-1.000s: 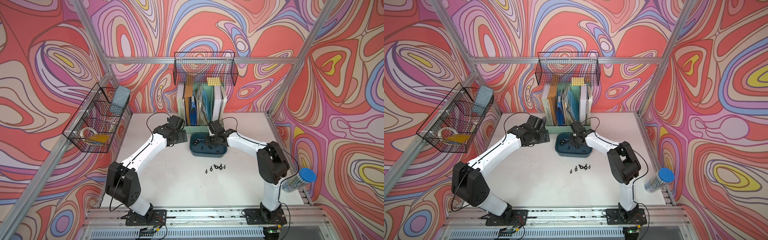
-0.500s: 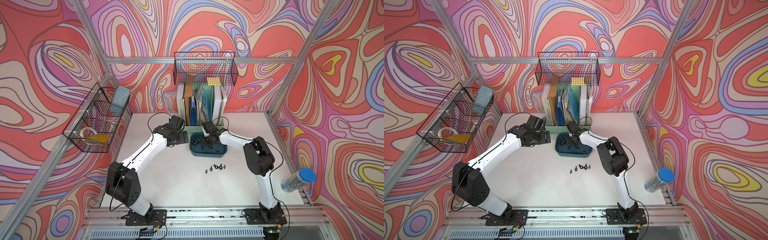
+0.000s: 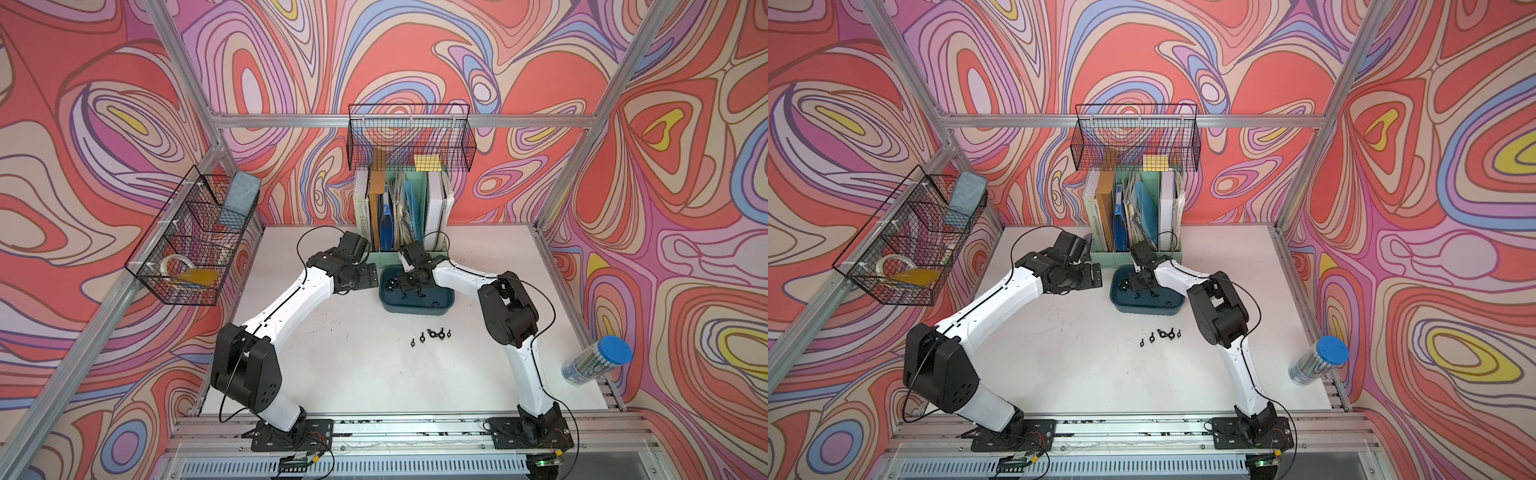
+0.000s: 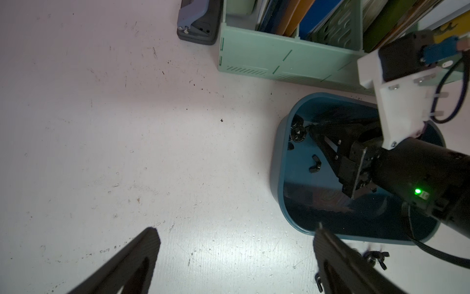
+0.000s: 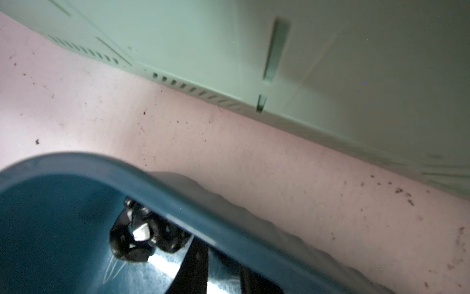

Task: Take out the wing nut from the storage box
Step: Pick up the wing nut from the storage box.

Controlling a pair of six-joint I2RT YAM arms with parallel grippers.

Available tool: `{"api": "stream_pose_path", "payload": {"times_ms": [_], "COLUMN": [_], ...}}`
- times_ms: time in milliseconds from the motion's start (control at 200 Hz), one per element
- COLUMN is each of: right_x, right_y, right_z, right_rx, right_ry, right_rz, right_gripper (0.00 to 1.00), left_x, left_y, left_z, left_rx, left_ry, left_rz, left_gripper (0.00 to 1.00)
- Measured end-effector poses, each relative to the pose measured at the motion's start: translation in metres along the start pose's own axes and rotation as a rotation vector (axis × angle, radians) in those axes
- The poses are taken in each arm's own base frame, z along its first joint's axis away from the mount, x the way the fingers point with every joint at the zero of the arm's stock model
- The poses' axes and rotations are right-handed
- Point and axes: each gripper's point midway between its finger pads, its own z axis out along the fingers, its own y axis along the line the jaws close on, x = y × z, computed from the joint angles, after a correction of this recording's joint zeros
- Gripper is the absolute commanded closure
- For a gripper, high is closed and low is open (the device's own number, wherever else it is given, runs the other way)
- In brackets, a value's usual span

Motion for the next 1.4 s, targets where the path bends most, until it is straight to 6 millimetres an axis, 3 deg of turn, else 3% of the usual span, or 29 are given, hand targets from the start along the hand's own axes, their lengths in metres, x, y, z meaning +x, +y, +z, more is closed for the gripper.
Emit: {"api": "stream_pose_path", "payload": {"times_ms": [200,436,651,881,1102,1402], "right_x": [0.0,-0.004,-0.003,0.015,0.018,0.006], "right_y": [0.0,0.003,0.004,0.005,0.011,0.03], "right_z": [0.0,0.001,0.0,-0.013,-0.046,-0.111], "right_rx": [0.0,-0.008,-0.019,-0.037,-0.078,-0.198], "right_ry": [0.0,-0.01,-0.012,0.018,-0.001,-0.089], "right_rz": [-0.009,-0.018,-0.007,0.028,0.059,0.084], "right_gripper": [0.78,0.99,1.0,1.0,1.0,1.0], "left_x": [0.001,0.003,0.005,0.007,0.008,0.012], "left_y": [-0.002,-0.005,-0.006,-0.01,-0.022,-0.048], "left_z": [0.0,0.0,0.002,0.003,0.003,0.008], "left_rx": [0.011,0.031,0.038,0.062,0.126,0.309], "left_ry": [0.007,0.018,0.023,0.034,0.044,0.088], "left_rz": [0.0,0.0,-0.001,-0.01,-0.031,-0.113], "left_gripper": [0.01,0.01,0.04,0.12,0.23,0.42]}}
